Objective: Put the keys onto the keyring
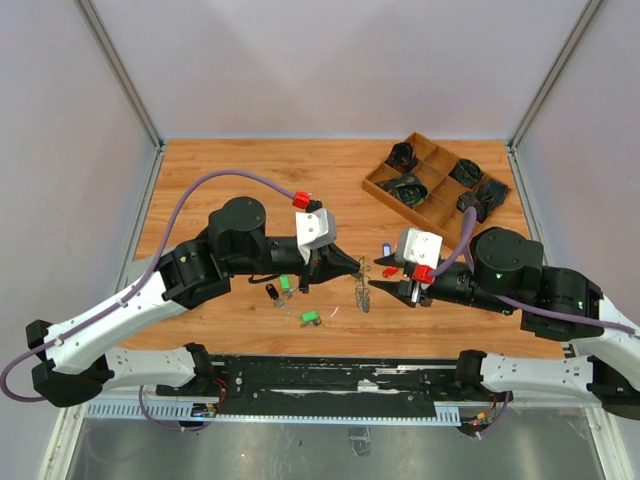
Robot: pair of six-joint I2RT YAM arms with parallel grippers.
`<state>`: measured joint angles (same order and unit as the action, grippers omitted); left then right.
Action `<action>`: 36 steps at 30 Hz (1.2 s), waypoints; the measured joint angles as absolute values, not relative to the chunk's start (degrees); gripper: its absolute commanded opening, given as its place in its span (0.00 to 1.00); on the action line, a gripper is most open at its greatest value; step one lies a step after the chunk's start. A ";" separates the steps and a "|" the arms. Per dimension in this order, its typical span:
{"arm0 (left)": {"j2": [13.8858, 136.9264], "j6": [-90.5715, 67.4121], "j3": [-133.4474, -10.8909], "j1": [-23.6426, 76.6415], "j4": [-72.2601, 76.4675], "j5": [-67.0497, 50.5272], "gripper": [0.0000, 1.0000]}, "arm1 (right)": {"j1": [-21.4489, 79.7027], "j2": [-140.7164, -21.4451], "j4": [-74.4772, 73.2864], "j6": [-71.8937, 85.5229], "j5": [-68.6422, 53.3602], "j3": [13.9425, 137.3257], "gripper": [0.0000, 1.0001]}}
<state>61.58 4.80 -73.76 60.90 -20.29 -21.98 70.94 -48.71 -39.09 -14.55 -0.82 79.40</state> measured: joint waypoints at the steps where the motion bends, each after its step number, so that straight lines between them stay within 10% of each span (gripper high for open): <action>1: 61.63 4.95 -73.89 60.90 -20.51 -22.17 0.01 | 70.94 -48.82 -39.16 -14.35 -0.97 79.40 0.38; 36: 61.78 7.29 -74.91 60.90 -23.64 -24.16 0.00 | 56.45 -51.64 -40.10 -3.03 -25.96 80.86 0.27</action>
<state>61.78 7.29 -74.91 60.90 -23.64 -24.16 56.45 -51.64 -40.10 -3.03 -25.96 80.86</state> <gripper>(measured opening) 0.011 0.295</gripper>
